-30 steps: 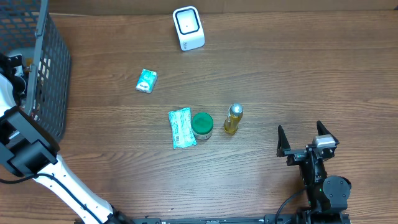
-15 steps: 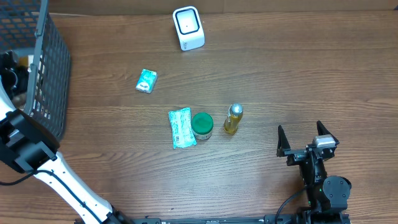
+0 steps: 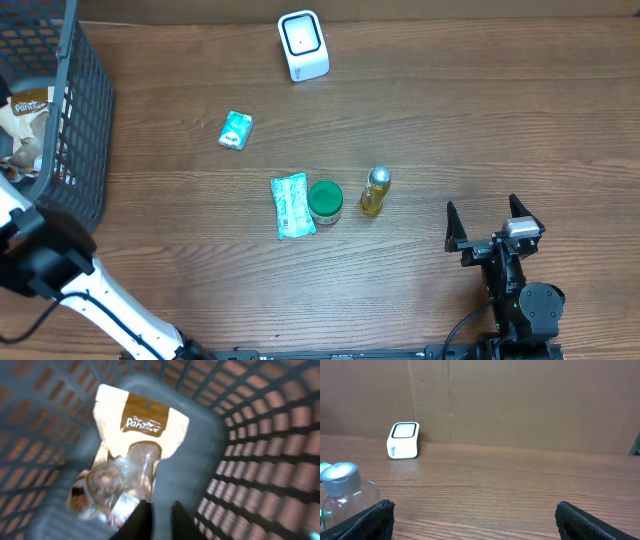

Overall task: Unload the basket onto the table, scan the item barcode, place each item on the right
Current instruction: 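Close the left gripper on the mushroom bag and lift it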

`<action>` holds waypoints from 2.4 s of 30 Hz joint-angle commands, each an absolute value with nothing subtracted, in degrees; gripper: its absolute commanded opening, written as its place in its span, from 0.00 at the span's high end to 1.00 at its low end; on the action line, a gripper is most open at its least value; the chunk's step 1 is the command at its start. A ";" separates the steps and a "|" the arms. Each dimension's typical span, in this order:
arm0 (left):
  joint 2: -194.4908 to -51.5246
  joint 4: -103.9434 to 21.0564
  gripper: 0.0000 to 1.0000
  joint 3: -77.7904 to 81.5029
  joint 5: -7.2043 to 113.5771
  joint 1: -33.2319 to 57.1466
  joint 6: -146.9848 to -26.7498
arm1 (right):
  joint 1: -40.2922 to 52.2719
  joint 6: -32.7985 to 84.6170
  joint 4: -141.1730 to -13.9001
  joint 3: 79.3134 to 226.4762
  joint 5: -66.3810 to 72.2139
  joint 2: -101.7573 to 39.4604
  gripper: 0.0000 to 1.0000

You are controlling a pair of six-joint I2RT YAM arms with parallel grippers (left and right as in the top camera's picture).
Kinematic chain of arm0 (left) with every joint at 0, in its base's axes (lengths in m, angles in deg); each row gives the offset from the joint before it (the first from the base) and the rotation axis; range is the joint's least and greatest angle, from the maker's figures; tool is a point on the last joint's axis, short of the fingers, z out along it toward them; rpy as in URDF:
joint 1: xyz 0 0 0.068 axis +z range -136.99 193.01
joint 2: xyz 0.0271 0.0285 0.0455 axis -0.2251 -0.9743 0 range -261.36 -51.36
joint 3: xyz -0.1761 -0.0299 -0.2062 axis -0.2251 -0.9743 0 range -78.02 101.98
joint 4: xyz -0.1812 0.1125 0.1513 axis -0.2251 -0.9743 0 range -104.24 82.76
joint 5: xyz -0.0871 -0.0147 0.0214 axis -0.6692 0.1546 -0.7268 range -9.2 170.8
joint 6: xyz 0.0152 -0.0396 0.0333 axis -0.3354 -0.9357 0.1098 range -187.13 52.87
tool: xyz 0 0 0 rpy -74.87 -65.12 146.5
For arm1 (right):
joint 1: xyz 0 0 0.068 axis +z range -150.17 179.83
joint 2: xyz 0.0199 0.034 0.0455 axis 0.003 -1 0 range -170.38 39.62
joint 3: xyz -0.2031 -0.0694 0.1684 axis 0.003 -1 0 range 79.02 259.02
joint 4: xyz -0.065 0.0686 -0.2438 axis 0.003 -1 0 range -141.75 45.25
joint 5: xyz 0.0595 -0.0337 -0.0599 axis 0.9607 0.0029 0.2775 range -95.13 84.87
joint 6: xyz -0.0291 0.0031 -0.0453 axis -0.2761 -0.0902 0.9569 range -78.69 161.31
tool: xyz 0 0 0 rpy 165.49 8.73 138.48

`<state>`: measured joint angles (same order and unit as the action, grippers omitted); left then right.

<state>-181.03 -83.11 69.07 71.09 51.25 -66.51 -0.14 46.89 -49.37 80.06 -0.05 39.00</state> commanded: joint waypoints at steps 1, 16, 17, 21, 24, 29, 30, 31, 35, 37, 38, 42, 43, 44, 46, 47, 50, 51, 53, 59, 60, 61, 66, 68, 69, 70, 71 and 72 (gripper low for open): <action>-179.76 -86.20 0.57 69.53 74.96 51.11 -70.62 | -0.25 46.96 -49.18 79.47 -0.50 39.46 0.00; -182.21 -72.32 0.00 47.62 76.55 50.31 -66.27 | -0.25 46.96 -49.18 79.47 -0.50 39.46 0.00; -182.21 -71.29 0.00 46.97 76.84 50.11 -65.98 | -0.25 46.96 -49.18 79.47 -0.50 39.46 0.00; -182.23 -67.92 0.00 43.49 81.45 49.45 -66.00 | -0.25 46.96 -49.18 79.47 -0.50 39.46 0.00; -182.23 -63.97 0.00 39.17 84.66 49.32 -65.85 | -0.25 46.96 -49.18 79.47 -0.50 39.46 0.00; -182.25 -56.69 0.00 31.19 84.81 49.37 -65.37 | -0.25 46.96 -49.18 79.47 -0.50 39.46 0.00; -182.23 -55.55 0.00 29.55 84.84 49.37 -65.35 | -0.25 46.96 -49.18 79.47 -0.50 39.46 0.00; -182.25 -54.72 0.00 28.24 84.86 49.37 -65.35 | -0.25 46.96 -49.18 79.47 -0.50 39.46 0.00; -182.25 -53.45 0.04 24.83 84.84 49.37 -65.39 | -0.25 46.96 -49.18 79.47 -0.50 39.46 0.00; -182.25 -53.43 0.12 23.71 84.88 49.37 -65.39 | -0.25 46.96 -49.18 79.47 -0.50 39.46 0.00; -182.27 -53.41 0.13 23.17 84.88 49.39 -65.39 | -0.25 46.96 -49.18 79.47 -0.50 39.46 0.00; -182.29 -53.21 0.16 21.09 85.47 49.47 -65.41 | -0.25 46.96 -49.18 79.47 -0.50 39.46 0.00; -182.29 -53.06 0.17 20.61 85.49 49.47 -65.44 | -0.25 46.96 -49.18 79.47 -0.50 39.46 0.00; -182.29 -52.82 0.18 20.13 85.47 49.47 -65.44 | -0.25 46.96 -49.18 79.47 -0.50 39.46 0.00; -182.29 -51.97 0.26 19.12 85.47 49.47 -65.41 | -0.25 46.96 -49.18 79.47 -0.50 39.46 0.00; -182.29 -51.51 0.32 18.55 85.47 49.47 -65.41 | -0.25 46.96 -49.18 79.47 -0.50 39.46 0.00; -182.29 -50.39 0.65 17.05 85.47 49.47 -65.41 | -0.25 46.96 -49.18 79.47 -0.50 39.46 0.00; -182.29 -50.24 0.73 16.89 85.49 49.47 -65.41 | -0.25 46.96 -49.18 79.47 -0.50 39.46 0.00; -182.19 -50.26 0.79 17.09 85.32 49.45 -65.41 | -0.25 46.96 -49.18 79.47 -0.50 39.46 0.00; -181.46 -54.66 0.91 23.36 81.10 49.34 -65.41 | -0.25 46.96 -49.18 79.47 -0.50 39.46 0.00; -181.27 -56.10 0.96 25.16 79.15 49.34 -65.44 | -0.25 46.96 -49.18 79.47 -0.50 39.46 0.00; -180.96 -57.45 0.96 26.86 76.77 49.37 -65.46 | -0.25 46.96 -49.18 79.47 -0.50 39.46 0.00; -180.15 -61.74 0.95 33.11 70.10 49.41 -67.64 | -0.25 46.96 -49.18 79.47 -0.50 39.46 0.00; -179.76 -63.16 0.96 35.08 69.80 49.41 -68.45 | -0.25 46.96 -49.16 79.47 -0.50 39.46 0.00; -179.50 -63.81 0.96 35.97 69.80 49.41 -68.47 | -0.25 46.96 -49.18 79.47 -0.50 39.46 0.00; -179.17 -64.36 0.96 37.05 69.80 49.41 -68.45 | -0.25 46.96 -49.18 79.47 -0.50 39.46 0.00; -178.78 -64.73 0.96 37.92 69.80 49.45 -68.45 | -0.25 46.96 -49.16 79.47 -0.50 39.46 0.00; -178.12 -65.13 0.96 38.86 69.80 49.45 -68.45 | -0.25 46.96 -49.18 79.47 -0.50 39.46 0.00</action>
